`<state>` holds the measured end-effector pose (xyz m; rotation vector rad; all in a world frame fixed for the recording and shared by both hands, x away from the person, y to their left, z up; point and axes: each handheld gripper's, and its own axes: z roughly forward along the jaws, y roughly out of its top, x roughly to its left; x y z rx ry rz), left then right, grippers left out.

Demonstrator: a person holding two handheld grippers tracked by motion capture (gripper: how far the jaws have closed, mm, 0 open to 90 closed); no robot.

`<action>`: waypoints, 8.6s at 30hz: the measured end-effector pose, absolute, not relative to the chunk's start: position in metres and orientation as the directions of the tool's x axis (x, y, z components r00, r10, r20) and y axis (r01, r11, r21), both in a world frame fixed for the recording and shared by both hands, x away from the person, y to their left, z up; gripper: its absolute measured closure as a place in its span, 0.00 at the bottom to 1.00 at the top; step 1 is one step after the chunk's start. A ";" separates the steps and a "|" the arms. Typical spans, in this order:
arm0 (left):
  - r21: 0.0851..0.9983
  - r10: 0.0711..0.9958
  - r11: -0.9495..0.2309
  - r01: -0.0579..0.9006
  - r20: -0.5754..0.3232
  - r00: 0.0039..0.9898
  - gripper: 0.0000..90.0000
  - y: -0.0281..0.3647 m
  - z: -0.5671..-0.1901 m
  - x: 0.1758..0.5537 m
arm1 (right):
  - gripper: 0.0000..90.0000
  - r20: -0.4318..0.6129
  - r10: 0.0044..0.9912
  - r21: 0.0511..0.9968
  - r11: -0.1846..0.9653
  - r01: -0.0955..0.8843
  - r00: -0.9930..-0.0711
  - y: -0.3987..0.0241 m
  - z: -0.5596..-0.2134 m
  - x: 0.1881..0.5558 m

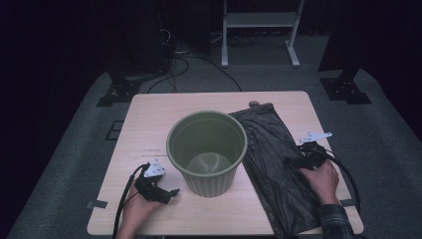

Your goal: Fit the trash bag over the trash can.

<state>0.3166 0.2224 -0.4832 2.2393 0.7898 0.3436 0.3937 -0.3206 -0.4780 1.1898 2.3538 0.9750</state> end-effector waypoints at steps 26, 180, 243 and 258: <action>0.712 0.630 -0.549 0.437 0.010 0.776 0.00 0.222 -0.483 0.315 | 0.98 0.091 0.629 0.687 0.522 0.506 -0.772 -0.298 -0.474 0.349; 0.712 0.620 -0.556 0.429 0.011 0.785 0.00 0.221 -0.483 0.314 | 0.99 0.198 0.309 0.850 0.418 0.320 -0.930 -0.207 -0.394 0.340; 0.712 0.616 -0.558 0.426 0.012 0.787 0.00 0.221 -0.483 0.314 | 0.99 0.107 -0.018 0.931 0.352 0.094 -0.994 -0.131 -0.244 0.369; 0.712 0.614 -0.559 0.424 0.013 0.789 0.00 0.220 -0.483 0.314 | 0.99 0.116 -0.073 0.931 0.356 0.083 -0.991 -0.083 -0.230 0.384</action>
